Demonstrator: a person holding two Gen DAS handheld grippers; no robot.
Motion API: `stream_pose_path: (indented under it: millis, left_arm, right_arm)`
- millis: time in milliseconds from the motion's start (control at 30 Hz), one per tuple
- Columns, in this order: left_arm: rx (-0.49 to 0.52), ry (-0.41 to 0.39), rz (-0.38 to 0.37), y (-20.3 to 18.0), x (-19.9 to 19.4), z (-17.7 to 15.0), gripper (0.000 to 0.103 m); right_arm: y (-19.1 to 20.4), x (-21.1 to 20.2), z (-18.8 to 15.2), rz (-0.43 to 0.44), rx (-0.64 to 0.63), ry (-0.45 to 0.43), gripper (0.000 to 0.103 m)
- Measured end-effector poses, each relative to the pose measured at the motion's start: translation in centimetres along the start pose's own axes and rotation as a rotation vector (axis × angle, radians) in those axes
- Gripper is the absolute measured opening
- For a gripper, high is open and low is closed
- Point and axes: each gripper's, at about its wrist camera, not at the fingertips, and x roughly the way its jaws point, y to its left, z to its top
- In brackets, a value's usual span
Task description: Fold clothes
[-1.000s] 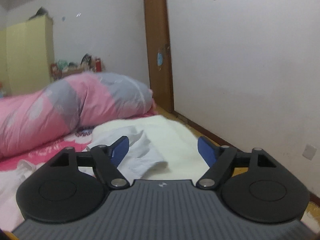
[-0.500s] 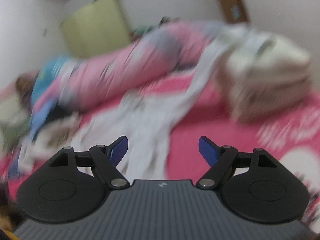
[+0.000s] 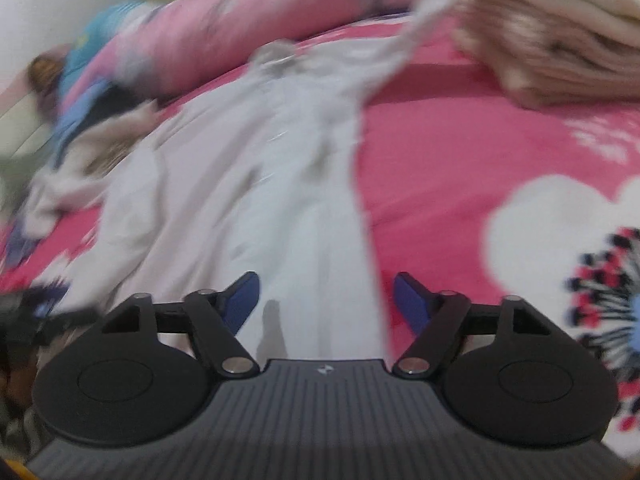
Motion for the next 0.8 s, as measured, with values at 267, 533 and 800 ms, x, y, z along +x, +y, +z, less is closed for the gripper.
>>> stream_pose_path:
  millis: [267,533,800]
  left_arm:
    - [-0.007,-0.004,-0.021,0.5,-0.1,0.0,0.103]
    - [-0.013,-0.009,-0.029,0.6,-0.1,-0.1,0.103]
    - [-0.009,-0.011,-0.032,0.8,-0.1,-0.1,0.103]
  right_arm:
    - [-0.4,-2.0,1.8,-0.169,-0.081,-0.115,0.001]
    - [-6.3,-1.6,1.5,-0.394,0.051,-0.099,0.003]
    - [-8.2,-3.8,1.2,-0.331,0.233,-0.185,0.048]
